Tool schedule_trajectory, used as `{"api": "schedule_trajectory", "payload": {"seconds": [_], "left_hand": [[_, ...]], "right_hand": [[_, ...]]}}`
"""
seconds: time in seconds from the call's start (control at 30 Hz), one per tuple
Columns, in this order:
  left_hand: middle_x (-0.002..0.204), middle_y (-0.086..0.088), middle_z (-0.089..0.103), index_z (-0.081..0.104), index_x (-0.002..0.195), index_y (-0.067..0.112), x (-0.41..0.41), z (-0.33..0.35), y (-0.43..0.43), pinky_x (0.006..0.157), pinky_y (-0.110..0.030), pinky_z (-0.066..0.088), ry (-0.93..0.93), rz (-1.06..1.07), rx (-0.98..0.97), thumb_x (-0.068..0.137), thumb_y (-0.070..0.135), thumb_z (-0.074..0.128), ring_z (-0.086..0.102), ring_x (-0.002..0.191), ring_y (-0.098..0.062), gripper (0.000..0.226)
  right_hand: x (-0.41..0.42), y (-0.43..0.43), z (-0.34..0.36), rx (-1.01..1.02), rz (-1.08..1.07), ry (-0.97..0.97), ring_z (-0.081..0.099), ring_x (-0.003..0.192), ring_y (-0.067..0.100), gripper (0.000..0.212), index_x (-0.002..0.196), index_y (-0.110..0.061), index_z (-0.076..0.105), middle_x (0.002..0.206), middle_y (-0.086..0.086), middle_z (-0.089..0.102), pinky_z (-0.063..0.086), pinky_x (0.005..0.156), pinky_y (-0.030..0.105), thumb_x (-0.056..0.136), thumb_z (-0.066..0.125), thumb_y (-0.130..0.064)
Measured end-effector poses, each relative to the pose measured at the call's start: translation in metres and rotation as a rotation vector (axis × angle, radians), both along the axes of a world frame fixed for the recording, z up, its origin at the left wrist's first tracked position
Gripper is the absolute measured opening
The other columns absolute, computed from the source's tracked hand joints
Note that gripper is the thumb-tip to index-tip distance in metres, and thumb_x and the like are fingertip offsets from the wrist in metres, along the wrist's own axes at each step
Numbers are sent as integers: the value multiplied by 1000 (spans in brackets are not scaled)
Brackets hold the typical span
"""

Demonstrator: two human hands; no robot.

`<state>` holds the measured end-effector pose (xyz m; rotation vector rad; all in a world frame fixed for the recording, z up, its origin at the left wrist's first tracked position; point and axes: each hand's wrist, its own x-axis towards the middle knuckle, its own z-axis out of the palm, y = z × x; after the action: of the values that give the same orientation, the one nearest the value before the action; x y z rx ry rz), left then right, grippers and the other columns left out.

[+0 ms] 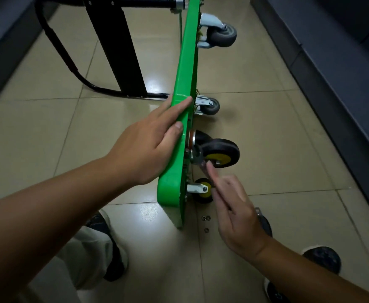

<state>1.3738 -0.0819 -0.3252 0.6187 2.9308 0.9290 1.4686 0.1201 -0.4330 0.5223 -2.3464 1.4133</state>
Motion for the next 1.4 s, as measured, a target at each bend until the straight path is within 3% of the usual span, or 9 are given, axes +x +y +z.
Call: {"api": "schedule_trajectory", "payload": {"seconds": [0.23,0.53,0.67,0.83,0.93,1.07,1.13,1.2,1.4], "left_hand": [[164,16,30,29,157,42,-1,-4,-2,115,-21,26,11,-11,44,104,37,31,26,149,1,54],[163,7,35,32,158,31,-3,-6,-3,120,-44,32,-13,-23,93,104,27,33,30,149,-5,54],[163,5,34,32,158,30,-4,-9,-4,121,-45,30,-41,-12,127,104,26,32,28,151,-8,54],[164,9,31,32,158,34,-6,-9,-5,122,-45,28,-66,5,151,103,32,31,26,151,-7,55],[165,11,30,31,157,38,-5,-9,-3,123,-44,27,-72,12,151,102,32,31,24,151,-4,56],[166,13,25,28,156,47,0,-4,3,121,-30,25,-48,46,77,100,37,29,22,151,-2,57],[167,12,20,24,155,51,2,-1,7,112,-21,26,-57,68,39,98,41,26,24,150,-5,58],[168,10,18,23,156,51,4,2,9,108,-25,30,-64,75,8,96,43,24,29,149,-12,60],[169,5,15,22,158,46,5,4,10,109,-38,40,-74,50,-10,94,46,20,41,144,-26,64]], "right_hand": [[-29,-22,-53,-124,5,48,52,86,26,59,158,-23,30,100,7,48,48,80,32,104,44,-3],[-53,-24,-77,-99,222,118,61,93,30,56,145,5,34,106,22,60,50,88,32,93,51,18],[-69,-25,-77,-118,232,161,63,115,40,56,144,9,34,127,29,60,46,107,38,91,50,22],[-61,-31,-73,-136,229,85,62,79,33,59,149,5,32,94,22,62,51,78,33,94,50,19],[-42,-33,-59,-182,216,-3,65,95,37,55,147,7,33,107,29,63,46,93,28,96,50,15],[-7,-33,-21,-292,192,-268,54,133,13,58,153,-11,34,144,-11,57,36,114,25,100,49,8],[9,-31,5,-401,183,-510,66,98,18,59,153,-32,38,108,-10,70,52,93,26,104,48,-1],[18,-31,37,-472,147,-678,57,62,21,57,150,-39,42,72,2,60,53,60,32,105,49,-6],[-7,-34,126,-709,137,-1091,59,46,23,29,132,4,54,70,17,56,52,44,28,104,51,-4]]}}
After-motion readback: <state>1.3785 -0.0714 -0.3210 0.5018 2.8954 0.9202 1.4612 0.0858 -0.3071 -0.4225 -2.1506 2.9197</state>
